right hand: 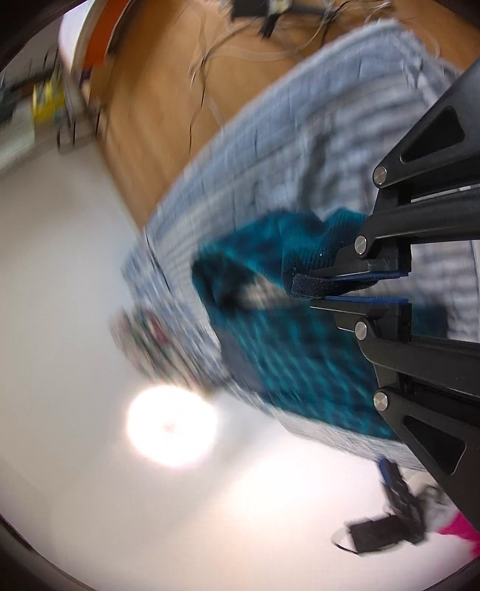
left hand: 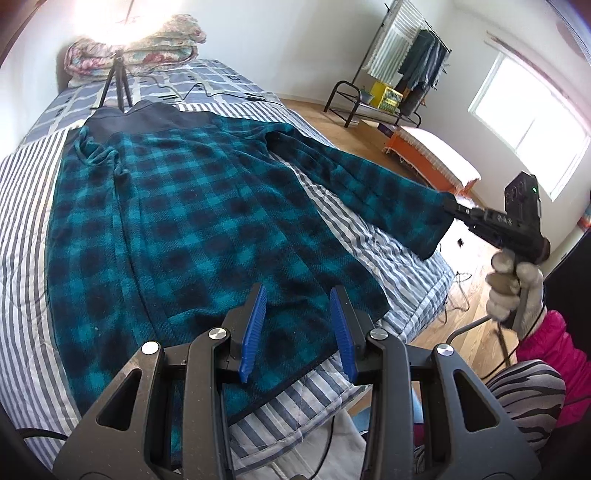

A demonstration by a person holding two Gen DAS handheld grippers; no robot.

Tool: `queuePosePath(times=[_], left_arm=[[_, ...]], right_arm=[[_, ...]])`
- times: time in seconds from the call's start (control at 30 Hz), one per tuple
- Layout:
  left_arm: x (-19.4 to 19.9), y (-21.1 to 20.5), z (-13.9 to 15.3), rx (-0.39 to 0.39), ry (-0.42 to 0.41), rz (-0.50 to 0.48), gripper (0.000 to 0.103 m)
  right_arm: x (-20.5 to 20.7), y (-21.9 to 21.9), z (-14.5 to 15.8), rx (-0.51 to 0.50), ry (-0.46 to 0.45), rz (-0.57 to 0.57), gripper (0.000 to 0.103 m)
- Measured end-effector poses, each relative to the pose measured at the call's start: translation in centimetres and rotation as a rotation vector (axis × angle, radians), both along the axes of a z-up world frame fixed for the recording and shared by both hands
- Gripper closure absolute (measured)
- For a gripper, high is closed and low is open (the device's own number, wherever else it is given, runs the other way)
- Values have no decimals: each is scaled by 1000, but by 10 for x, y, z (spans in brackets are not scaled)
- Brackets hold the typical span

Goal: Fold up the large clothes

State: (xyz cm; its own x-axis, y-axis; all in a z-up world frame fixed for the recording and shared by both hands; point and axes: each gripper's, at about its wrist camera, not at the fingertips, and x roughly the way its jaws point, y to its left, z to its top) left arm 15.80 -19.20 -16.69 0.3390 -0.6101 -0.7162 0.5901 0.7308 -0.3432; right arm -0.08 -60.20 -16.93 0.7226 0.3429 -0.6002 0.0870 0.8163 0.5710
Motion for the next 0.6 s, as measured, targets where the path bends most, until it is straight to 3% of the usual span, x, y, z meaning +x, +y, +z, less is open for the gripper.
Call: queuePosePath(times=[0.13,0.33,0.53,0.57,0.6], left_arm=[[4,13,0,-40,30,41,67],[7,18,-6,-115,91,73,67],[13,4,-25,-153,169,92,67],[15,0,-32,-160,194,92,64],[16,-5,-38,-167,217,91,55]], right_arm=[[15,54,3,16,3,189,99],[32,147,-26,-91,83,500,101],[35,191,-67,-165,173,640,100],[34,194,-71,-165,181,657,95],[32,196,-72,-158,184,673,93]])
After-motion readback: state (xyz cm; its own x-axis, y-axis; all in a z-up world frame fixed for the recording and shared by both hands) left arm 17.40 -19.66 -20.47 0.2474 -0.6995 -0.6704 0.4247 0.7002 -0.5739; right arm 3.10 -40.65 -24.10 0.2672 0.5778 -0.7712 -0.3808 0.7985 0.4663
